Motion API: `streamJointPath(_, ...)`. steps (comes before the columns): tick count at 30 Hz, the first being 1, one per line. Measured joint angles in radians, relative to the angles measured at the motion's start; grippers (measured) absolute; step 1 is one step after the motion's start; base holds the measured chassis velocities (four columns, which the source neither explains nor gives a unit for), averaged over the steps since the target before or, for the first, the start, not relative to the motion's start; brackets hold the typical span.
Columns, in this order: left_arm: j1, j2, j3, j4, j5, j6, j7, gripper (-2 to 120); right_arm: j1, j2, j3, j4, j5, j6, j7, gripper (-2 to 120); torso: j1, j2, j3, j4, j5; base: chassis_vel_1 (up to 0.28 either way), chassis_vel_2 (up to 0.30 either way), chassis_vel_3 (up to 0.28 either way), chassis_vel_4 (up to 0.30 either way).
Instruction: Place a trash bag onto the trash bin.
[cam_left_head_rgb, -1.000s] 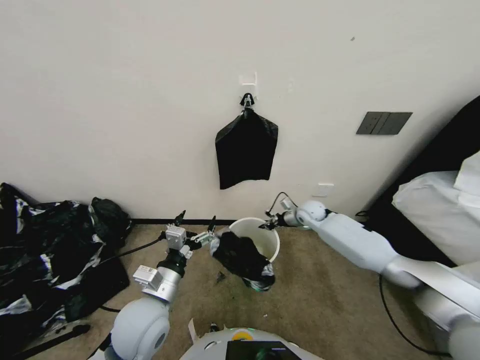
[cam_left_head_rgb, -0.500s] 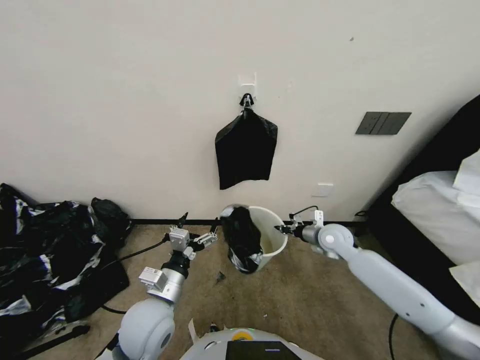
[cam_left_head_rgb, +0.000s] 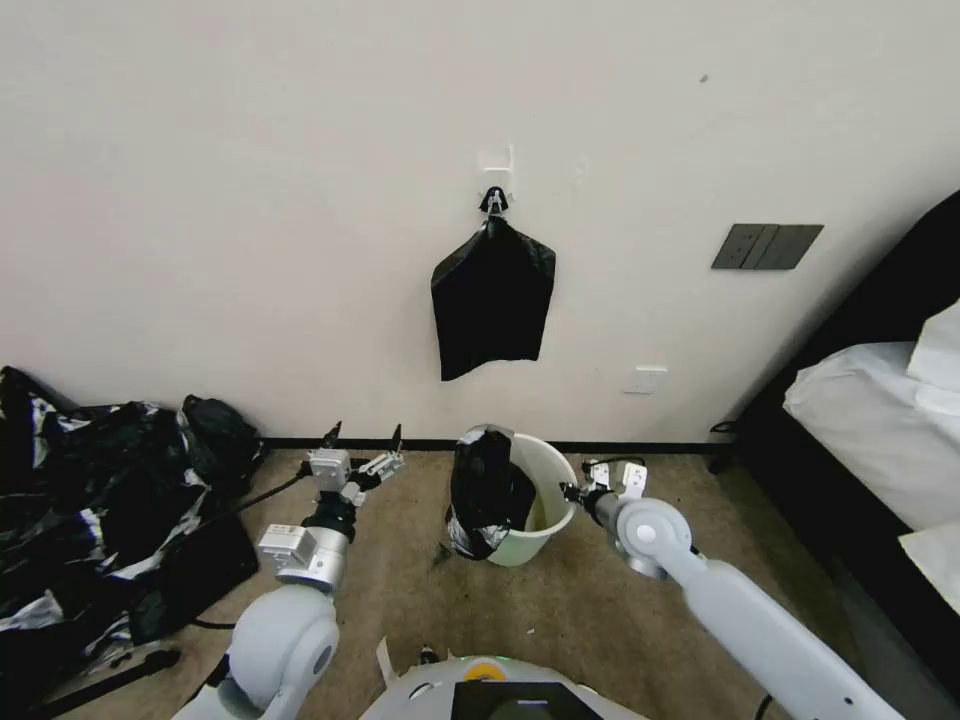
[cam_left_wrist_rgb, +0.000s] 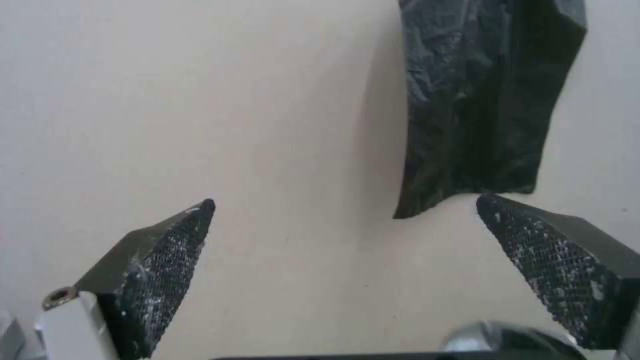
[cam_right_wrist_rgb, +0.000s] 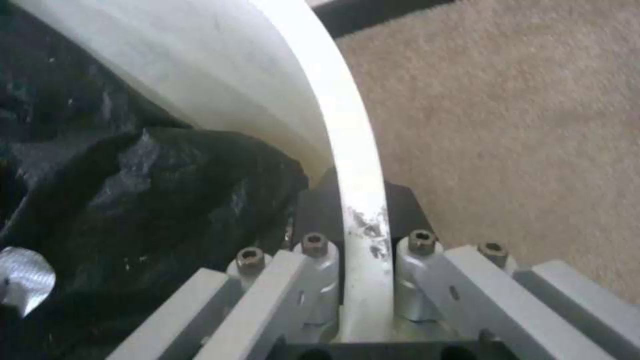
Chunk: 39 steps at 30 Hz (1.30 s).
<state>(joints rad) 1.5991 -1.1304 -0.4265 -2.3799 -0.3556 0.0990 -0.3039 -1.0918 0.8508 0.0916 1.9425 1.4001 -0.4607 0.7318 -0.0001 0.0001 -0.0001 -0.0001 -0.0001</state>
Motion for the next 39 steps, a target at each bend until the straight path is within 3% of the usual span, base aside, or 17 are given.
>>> streamJointPath(15, 0.009, -0.01, -0.004, -0.012, -0.005, 0.003, -0.004, 100, -0.045, 0.024, -0.005, -0.023, -0.068, 0.025, -0.03, 7, 0.0, 0.0, 0.0, 0.0, -0.0001, 0.0, 0.0, 0.0, 0.0)
streamJointPath(24, 0.007, -0.001, -0.002, -0.021, -0.005, 0.004, -0.004, 100, -0.057, 0.018, 0.011, 0.025, -0.074, 0.033, -0.026, 38, 0.0, 0.0, 0.0, 0.0001, 0.0002, 0.0, 0.0, 0.0, 0.0)
streamJointPath(26, 0.006, -0.004, -0.002, -0.021, -0.005, 0.004, -0.004, 100, -0.062, 0.012, 0.031, 0.06, -0.075, 0.034, -0.025, 50, 0.0, 0.0, 0.0, 0.0001, 0.0003, 0.0, 0.0, 0.0, 0.0)
streamJointPath(32, 0.006, -0.005, -0.015, -0.015, -0.006, 0.004, -0.004, 100, -0.067, 0.001, 0.077, 0.149, -0.091, 0.034, -0.023, 70, 0.0, 0.0, 0.0, 0.0, 0.0002, 0.0, 0.0, 0.0, 0.0)
streamJointPath(35, 0.01, -0.006, -0.029, -0.007, -0.009, 0.005, -0.003, 100, -0.068, -0.002, 0.092, 0.193, -0.105, 0.034, -0.06, 78, 0.0, 0.0, 0.0, 0.0, -0.0002, 0.0, 0.0, 0.0, 0.0)
streamJointPath(39, 0.021, -0.004, -0.056, 0.006, -0.021, 0.007, -0.001, 100, -0.049, 0.005, 0.086, 0.24, -0.13, 0.037, -0.199, 95, 0.0, 0.0, 0.0, 0.0002, -0.0002, 0.0, 0.0, 0.0, 0.0)
